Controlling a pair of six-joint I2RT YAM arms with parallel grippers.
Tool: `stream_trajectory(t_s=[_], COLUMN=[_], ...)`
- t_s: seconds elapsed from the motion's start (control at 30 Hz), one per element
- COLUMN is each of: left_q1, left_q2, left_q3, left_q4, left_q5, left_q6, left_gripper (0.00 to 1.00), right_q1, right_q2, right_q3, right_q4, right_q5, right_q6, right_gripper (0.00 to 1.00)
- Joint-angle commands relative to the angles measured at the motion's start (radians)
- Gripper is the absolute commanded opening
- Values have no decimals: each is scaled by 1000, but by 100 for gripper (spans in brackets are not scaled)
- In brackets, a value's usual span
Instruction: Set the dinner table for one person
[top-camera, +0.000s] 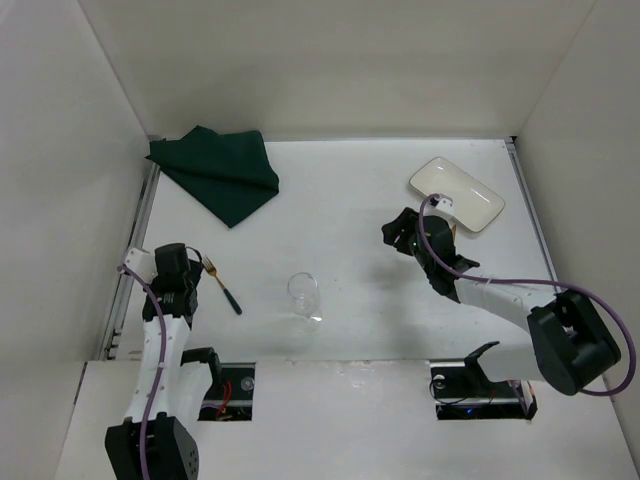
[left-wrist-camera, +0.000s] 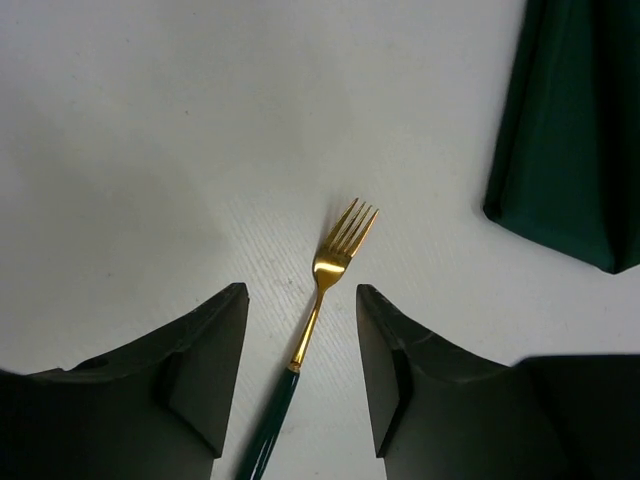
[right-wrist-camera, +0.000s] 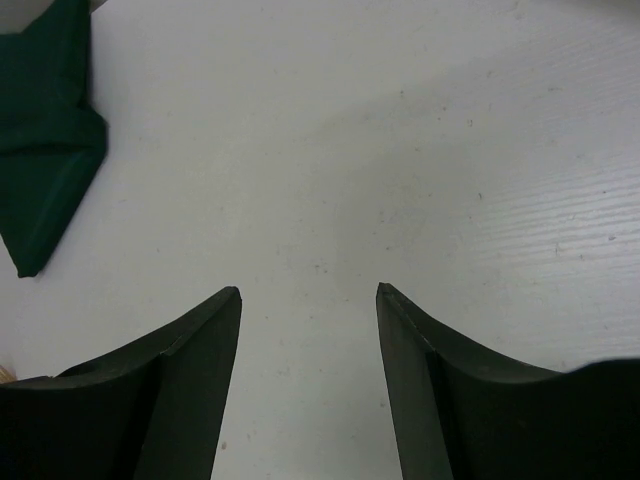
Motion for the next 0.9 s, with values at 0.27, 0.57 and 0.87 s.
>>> stream_trajectory(t_s=[0.27, 0.57, 0.87], left_q1=[-47, -214, -320], left_q2=[85, 453, 867], left_q3=[22, 267, 658], left_q4=[178, 350, 352], left_q5=[18, -45, -116], left_q6=[-1, 17, 186], left_gripper=[48, 48, 48], right_q1=[2, 2, 2], right_q2=[4, 27, 31], right_q3=[11, 29, 26], right_q4=[69, 54, 64], right_q5=[-24, -57, -67], right_q6=[2, 6, 14], right_gripper=[62, 15, 31])
